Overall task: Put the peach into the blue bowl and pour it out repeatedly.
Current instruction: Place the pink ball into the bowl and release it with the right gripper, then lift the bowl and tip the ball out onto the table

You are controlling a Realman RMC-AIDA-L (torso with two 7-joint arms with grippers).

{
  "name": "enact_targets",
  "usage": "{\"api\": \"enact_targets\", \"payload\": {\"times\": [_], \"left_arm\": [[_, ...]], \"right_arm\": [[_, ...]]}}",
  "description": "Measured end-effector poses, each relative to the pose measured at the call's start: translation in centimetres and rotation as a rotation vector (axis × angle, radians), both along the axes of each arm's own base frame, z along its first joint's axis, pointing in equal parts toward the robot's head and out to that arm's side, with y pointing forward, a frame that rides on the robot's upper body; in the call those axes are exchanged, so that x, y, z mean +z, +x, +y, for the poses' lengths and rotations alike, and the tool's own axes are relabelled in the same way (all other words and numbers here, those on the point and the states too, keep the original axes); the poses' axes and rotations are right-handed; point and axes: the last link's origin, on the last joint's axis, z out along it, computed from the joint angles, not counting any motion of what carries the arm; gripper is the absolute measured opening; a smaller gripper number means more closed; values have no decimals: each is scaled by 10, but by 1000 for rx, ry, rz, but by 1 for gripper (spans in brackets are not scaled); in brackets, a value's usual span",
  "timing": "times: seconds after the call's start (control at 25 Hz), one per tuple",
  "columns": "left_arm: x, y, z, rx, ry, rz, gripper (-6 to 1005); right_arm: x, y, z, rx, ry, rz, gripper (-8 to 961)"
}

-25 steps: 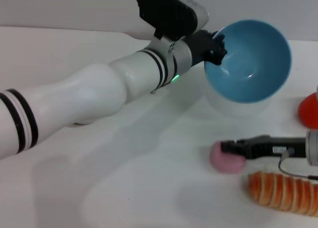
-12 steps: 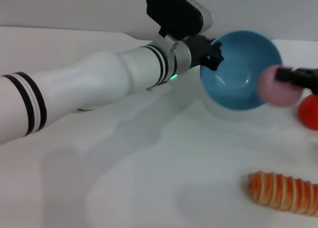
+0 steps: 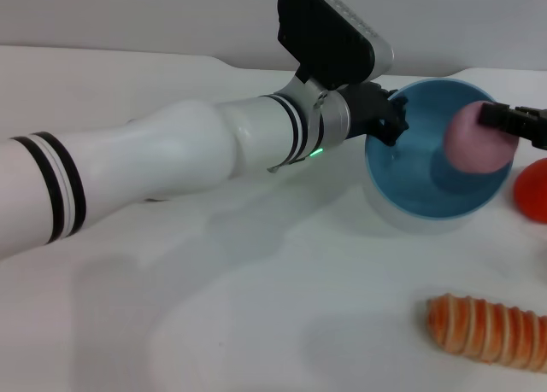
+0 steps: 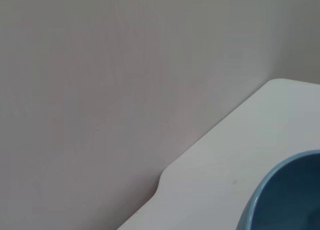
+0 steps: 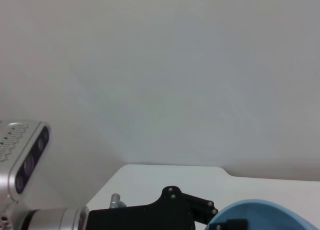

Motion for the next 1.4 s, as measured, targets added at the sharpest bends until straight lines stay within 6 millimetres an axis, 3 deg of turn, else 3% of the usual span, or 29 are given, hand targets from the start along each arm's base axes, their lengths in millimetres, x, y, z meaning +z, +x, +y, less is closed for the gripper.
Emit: {"api": "enact_targets", "payload": {"times": [0.36, 0.6, 0.76, 1.04, 1.16, 1.4], "left_arm": [[-2, -3, -5, 2, -13, 2, -1], [-3, -6, -7, 7, -32, 9, -1], [1, 1, -2, 8, -92, 12, -1], [18, 30, 22, -79, -138, 112, 0], [21, 44, 29, -143, -116, 188, 0], [19, 68, 29, -325, -30, 270, 0]], "right_arm": [[1, 4, -3, -3, 28, 22, 214], [16, 20, -21, -36, 106, 81, 371], [28, 47, -49, -73, 201, 91, 370], [38, 98, -121, -229, 368, 220, 371], [34, 117, -149, -303, 450, 234, 372], [19, 132, -181, -363, 542, 224, 373]]}}
